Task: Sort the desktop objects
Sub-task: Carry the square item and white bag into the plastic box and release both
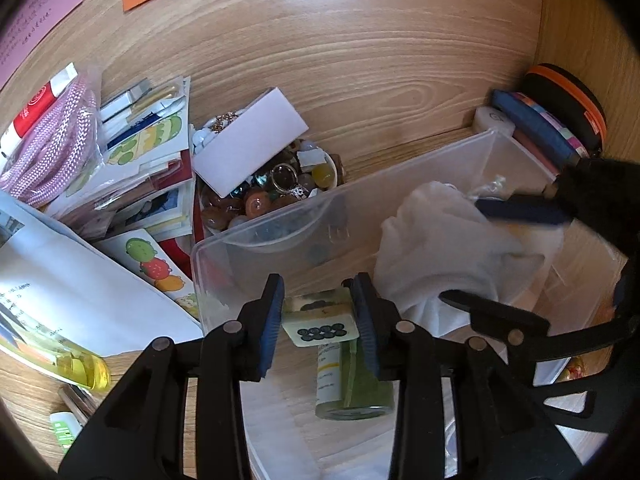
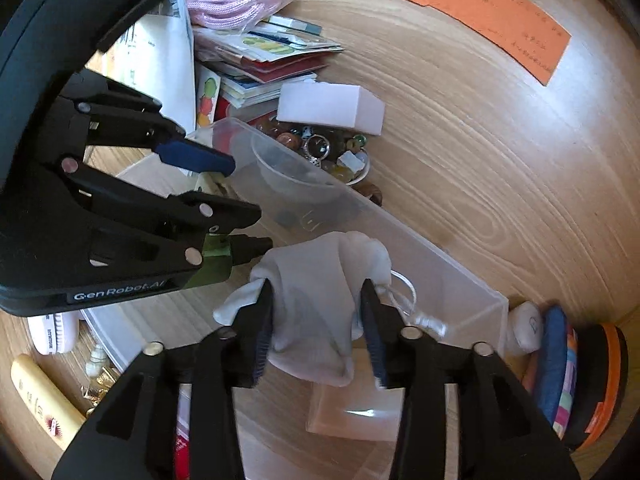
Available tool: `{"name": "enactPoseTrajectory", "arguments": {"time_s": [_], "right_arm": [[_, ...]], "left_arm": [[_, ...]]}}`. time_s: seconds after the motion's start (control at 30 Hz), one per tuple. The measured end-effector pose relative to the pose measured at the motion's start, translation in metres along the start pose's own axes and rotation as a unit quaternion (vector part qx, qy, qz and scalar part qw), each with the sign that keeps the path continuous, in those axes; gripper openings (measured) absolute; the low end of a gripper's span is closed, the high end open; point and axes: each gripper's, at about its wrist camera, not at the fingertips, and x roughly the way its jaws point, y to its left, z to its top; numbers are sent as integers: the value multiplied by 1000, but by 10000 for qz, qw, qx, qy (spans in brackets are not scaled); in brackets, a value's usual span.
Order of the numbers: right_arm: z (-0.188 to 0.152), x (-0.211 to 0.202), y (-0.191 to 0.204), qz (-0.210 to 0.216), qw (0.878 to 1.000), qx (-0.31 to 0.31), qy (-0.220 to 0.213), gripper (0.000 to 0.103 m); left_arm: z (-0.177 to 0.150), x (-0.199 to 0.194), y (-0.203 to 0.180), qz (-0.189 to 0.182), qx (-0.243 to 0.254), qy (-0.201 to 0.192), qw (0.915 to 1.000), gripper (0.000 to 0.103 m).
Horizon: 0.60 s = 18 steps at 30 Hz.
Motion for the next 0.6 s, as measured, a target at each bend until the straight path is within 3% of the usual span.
{"name": "enactPoseTrajectory", "arguments": {"time_s": [0.1,0.37,0.6], "right_arm": [[0,-6,-4,-128,9998,81,-110,64],[-10,-29,-17,-382,9987,223,-237,75],[-19,-53,-26,-486,9975,411,-309,78]], "left_arm": [[-1,-1,-1,1,16,18,10000,38],[-1,-25,-5,153,100,-236,9996,64],[-3,-52,-12,296,141,-450,9984,71]]}}
